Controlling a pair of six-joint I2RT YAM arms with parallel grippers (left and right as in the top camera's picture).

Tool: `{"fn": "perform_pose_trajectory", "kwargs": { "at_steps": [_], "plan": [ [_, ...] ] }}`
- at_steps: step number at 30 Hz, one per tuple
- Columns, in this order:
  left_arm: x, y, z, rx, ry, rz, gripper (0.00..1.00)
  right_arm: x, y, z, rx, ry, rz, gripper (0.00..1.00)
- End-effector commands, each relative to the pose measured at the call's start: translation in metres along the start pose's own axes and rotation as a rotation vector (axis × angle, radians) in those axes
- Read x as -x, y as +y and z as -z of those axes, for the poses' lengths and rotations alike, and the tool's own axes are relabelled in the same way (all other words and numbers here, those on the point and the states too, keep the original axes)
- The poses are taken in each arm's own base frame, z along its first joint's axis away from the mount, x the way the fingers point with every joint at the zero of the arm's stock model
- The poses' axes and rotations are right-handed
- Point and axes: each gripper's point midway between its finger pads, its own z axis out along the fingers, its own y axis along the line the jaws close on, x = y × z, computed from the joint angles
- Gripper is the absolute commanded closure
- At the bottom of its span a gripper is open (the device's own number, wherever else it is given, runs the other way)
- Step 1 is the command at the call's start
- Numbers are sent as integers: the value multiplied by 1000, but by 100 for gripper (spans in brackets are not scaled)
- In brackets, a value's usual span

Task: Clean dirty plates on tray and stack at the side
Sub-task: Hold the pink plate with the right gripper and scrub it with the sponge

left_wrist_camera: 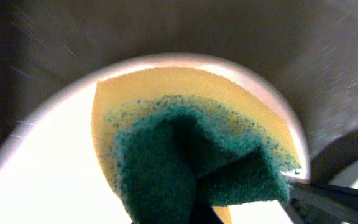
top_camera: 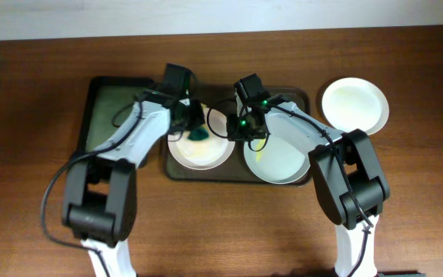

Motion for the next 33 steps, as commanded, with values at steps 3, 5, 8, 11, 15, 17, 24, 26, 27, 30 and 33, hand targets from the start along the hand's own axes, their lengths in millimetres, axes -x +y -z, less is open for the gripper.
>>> {"fn": "perform_pose_trajectory", "kwargs": {
  "at_steps": [3, 5, 8, 11, 15, 17, 24, 26, 27, 30, 33],
  "plan": [
    [-37, -15, -41, -112, 189, 80, 100, -4, -17, -9, -46, 17, -29, 96],
    [-43, -12, -47, -103, 215, 87, 100, -4, -17, -9, -46, 17, -28, 96],
    [-43, -6, -48, -88, 220, 96, 100, -4, -17, -9, -46, 18, -28, 96],
    [-38, 13, -47, -30, 208, 121, 100, -4, -17, -9, -46, 18, -28, 96],
    [-34, 73, -38, 186, 189, 177, 100, -4, -17, -9, -47, 19, -28, 96],
    [-31, 96, -33, 273, 177, 192, 100, -4, -17, -9, -47, 19, -28, 96],
    [-9, 147, 1, 495, 142, 136, 100, -4, -17, -9, -46, 18, -28, 96],
    [5, 139, 11, 489, 120, 120, 100, -4, -17, -9, -46, 18, -28, 96],
    [12, 132, 15, 472, 111, 103, 100, -4, -17, -9, -46, 18, -28, 96],
    [28, 108, 31, 419, 97, 90, 100, -4, -17, -9, -46, 18, -28, 96],
    [32, 69, 38, 260, 128, 34, 100, -4, -17, -9, -46, 18, -28, 96]
  ]
}}
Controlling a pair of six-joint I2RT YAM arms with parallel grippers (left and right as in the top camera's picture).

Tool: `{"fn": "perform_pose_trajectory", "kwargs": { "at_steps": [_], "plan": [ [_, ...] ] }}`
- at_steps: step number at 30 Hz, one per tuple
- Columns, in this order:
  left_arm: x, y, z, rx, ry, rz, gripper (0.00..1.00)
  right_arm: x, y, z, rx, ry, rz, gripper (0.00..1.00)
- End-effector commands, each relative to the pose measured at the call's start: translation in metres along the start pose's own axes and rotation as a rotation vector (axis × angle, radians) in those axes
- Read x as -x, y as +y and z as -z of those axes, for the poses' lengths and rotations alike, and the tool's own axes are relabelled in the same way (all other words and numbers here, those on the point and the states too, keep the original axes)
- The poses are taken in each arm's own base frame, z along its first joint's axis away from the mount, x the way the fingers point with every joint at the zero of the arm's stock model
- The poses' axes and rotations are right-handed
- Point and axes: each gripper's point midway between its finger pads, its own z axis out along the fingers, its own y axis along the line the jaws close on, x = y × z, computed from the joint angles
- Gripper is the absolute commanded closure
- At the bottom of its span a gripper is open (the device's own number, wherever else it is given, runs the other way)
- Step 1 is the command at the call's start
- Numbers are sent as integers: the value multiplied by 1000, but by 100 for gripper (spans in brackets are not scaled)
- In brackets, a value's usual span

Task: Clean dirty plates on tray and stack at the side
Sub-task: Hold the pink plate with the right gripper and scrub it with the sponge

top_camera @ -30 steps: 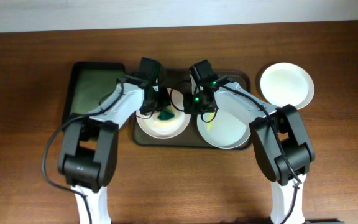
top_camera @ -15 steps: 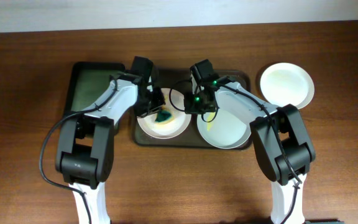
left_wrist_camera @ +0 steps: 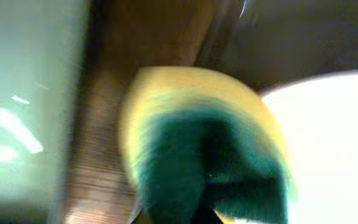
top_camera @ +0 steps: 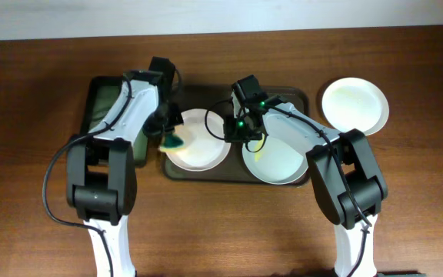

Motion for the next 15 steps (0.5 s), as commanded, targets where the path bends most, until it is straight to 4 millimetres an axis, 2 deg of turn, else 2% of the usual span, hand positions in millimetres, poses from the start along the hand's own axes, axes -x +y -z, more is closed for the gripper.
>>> {"fn": "perform_pose_trajectory", "kwargs": {
  "at_steps": [1, 4, 8, 11, 15],
  "plan": [
    [20, -20, 28, -108, -49, -86, 100, 0, -26, -5, -82, 1, -37, 96],
    [2, -53, 33, -256, 15, -161, 100, 0, -26, -5, -82, 1, -37, 96],
    [-13, -70, 26, -256, 39, -204, 100, 0, -26, -5, -82, 0, -37, 96],
    [-27, -84, 13, -247, 62, -246, 100, 1, -26, -5, -80, -2, -37, 96],
    [-38, -81, -9, -179, 84, -205, 100, 0, -26, -5, -82, 3, -38, 96]
  ]
}}
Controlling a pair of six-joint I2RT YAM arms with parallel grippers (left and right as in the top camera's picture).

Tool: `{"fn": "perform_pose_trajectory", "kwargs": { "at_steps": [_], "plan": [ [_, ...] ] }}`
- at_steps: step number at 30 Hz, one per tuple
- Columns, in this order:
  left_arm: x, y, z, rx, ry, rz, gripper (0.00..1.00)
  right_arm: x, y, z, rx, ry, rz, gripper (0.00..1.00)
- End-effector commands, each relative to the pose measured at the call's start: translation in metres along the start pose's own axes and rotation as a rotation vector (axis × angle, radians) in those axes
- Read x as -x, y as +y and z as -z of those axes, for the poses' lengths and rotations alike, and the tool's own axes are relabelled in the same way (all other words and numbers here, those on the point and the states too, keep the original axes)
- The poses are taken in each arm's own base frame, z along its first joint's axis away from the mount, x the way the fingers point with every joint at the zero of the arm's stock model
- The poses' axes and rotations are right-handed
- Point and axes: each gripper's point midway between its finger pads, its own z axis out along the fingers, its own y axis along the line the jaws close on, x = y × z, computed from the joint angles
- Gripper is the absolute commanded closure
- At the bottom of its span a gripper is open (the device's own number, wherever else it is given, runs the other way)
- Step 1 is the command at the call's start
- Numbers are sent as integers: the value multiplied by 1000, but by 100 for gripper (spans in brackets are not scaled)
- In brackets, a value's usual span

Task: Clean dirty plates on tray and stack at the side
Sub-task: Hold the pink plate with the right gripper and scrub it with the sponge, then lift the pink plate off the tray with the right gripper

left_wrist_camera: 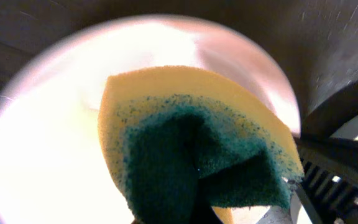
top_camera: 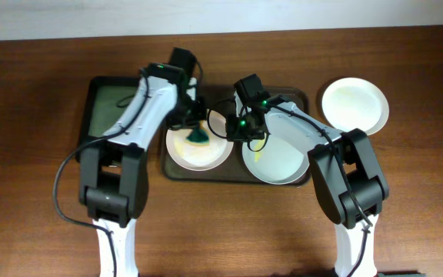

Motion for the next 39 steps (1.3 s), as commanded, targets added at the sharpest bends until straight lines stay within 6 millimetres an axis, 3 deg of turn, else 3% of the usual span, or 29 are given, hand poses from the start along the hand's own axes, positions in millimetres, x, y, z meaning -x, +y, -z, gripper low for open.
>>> {"fn": "perform_pose_trajectory", "kwargs": {
  "at_steps": [1, 8, 11, 16, 20, 26, 30, 36, 39],
  "plan": [
    [-16, 10, -28, 45, 62, 43, 100, -3, -21, -6, -74, 7, -25, 96],
    [-30, 30, -61, 94, 134, 65, 100, -2, -20, -6, -73, 5, -25, 96],
    [-32, 60, -70, 240, 131, 63, 100, -2, -20, -6, -73, 5, -24, 96],
    [-25, 107, -48, 517, 79, 40, 100, -2, -20, -6, -74, 5, -24, 96],
    [-13, 138, -11, 694, 30, 115, 100, -2, -20, -6, -74, 5, -24, 96],
    [18, 133, 24, 665, -53, 153, 100, -2, -21, -6, -74, 5, -25, 96],
    [38, 117, 63, 626, -126, 164, 100, 1, -18, -3, -69, -5, -18, 96],
    [51, 87, 107, 439, -180, 198, 100, 31, 5, 35, -38, -115, 80, 96],
    [54, 86, 126, 327, -194, 207, 100, 46, 5, 62, -99, -195, 124, 96]
  ]
}}
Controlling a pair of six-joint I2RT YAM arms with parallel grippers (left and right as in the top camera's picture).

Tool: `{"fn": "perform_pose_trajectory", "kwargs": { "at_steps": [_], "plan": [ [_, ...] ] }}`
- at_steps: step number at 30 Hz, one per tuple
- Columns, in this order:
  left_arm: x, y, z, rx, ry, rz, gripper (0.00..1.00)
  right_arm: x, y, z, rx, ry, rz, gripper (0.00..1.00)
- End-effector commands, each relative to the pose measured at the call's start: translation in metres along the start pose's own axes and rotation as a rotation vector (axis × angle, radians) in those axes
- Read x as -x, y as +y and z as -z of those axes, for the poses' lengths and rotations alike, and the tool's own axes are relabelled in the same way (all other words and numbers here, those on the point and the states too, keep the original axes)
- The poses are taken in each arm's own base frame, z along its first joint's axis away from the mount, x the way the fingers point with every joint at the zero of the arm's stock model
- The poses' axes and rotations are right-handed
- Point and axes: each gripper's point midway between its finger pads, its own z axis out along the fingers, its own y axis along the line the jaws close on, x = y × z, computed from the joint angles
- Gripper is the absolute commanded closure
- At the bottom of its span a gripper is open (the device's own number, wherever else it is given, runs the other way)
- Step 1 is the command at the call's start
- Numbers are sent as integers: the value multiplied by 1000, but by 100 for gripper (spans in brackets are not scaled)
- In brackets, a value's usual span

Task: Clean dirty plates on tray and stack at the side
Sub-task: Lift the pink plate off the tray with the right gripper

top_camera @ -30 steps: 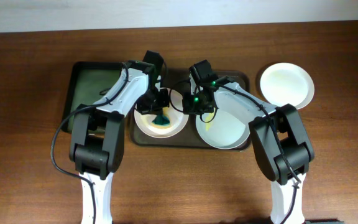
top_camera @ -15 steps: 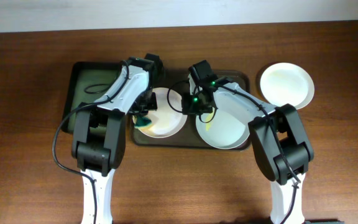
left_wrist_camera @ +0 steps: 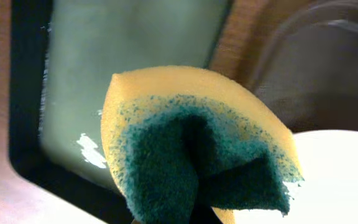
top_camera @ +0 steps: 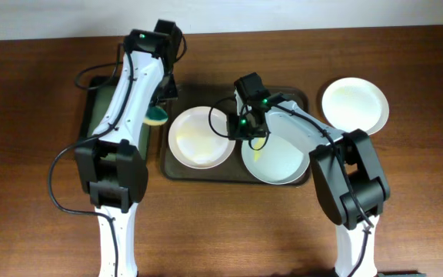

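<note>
My left gripper point(top_camera: 158, 112) is shut on a folded yellow and green sponge point(left_wrist_camera: 197, 149), held over the right edge of the dark basin point(left_wrist_camera: 135, 74), left of the brown tray point(top_camera: 302, 100). The sponge point(top_camera: 157, 116) hides the fingertips in the wrist view. On the tray lie two white plates: the left plate point(top_camera: 199, 137) faintly smeared, and the right plate point(top_camera: 279, 158) with a yellowish mark. My right gripper point(top_camera: 241, 128) sits at the left plate's right rim, between the two plates; its jaws cannot be made out. A third white plate point(top_camera: 354, 105) lies on the table at the right.
The basin point(top_camera: 106, 108) holds a pale greenish liquid and stands left of the brown tray. The wooden table point(top_camera: 221, 223) runs on in front of both trays. A white wall edge lies along the back.
The sponge was on the left plate and is now off it, over the basin's right edge. My left arm has swung to the left and back. The right arm has not moved.
The sponge lay on the left plate, my right gripper at that plate's rim. Then the sponge was at the plate's left edge near the basin, then back on the plate. Now it is held beside the basin, the plate uncovered.
</note>
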Motion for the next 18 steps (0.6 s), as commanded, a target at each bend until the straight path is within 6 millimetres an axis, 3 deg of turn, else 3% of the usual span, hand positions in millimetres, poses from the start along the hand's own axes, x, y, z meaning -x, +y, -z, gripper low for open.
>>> {"fn": "perform_pose_trajectory", "kwargs": {
  "at_steps": [1, 4, 8, 12, 15, 18],
  "plan": [
    [13, 13, 38, -198, -20, 64, 100, 45, 0, 63, -103, -198, 94, 96],
    [19, 35, 37, -269, 8, 100, 100, 62, -7, 102, -227, -309, 175, 96],
    [20, 63, 24, -296, 60, 169, 100, 79, 0, 161, -452, -467, 338, 96],
    [26, 95, 11, -280, 70, 243, 100, 92, 37, 230, -746, -656, 578, 96],
    [27, 109, 7, -272, 70, 244, 100, 94, 71, 259, -928, -729, 743, 96],
    [28, 120, 4, -268, 71, 260, 100, 91, 104, 270, -1010, -754, 894, 96]
  ]
}}
